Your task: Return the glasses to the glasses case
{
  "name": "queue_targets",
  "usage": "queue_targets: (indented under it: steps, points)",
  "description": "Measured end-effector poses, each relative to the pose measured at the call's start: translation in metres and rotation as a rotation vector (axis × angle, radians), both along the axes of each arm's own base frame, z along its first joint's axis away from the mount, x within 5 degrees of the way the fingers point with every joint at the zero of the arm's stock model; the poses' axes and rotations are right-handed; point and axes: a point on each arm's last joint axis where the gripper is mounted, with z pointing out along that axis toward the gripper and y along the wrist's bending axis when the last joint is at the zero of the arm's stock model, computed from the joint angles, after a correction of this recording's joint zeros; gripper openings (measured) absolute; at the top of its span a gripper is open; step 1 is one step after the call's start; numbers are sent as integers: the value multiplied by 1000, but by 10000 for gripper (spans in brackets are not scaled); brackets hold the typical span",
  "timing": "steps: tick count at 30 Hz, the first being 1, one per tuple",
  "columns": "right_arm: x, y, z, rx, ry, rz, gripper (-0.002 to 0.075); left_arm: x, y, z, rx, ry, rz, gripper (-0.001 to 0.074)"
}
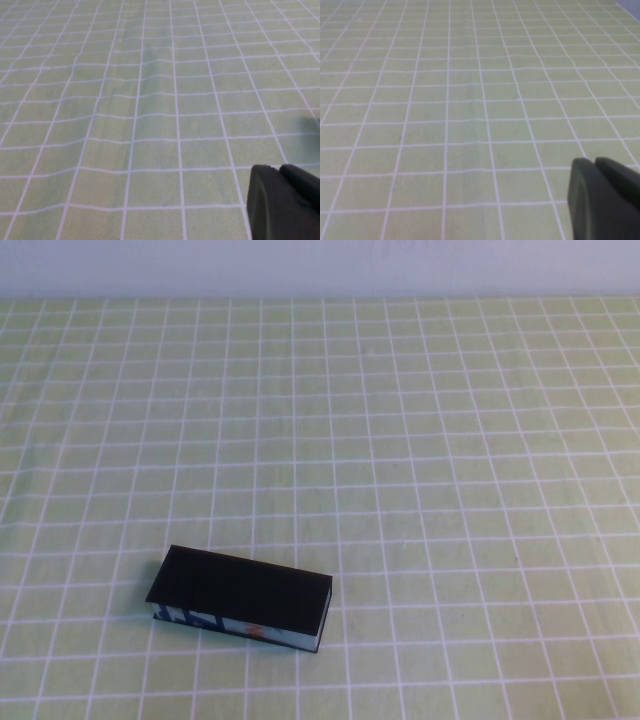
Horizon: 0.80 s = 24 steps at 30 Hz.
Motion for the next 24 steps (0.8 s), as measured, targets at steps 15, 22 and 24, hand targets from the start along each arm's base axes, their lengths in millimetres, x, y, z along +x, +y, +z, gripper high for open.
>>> queue_targets:
  steps: [15, 22, 24]
  points:
    - [0, 0, 0, 15, -5, 0, -18, 0, 0, 0, 0, 0, 0, -1]
    - [0, 0, 1, 17, -7, 0, -18, 0, 0, 0, 0, 0, 0, -1]
    - [0, 0, 1, 17, -7, 0, -18, 0, 0, 0, 0, 0, 0, -1]
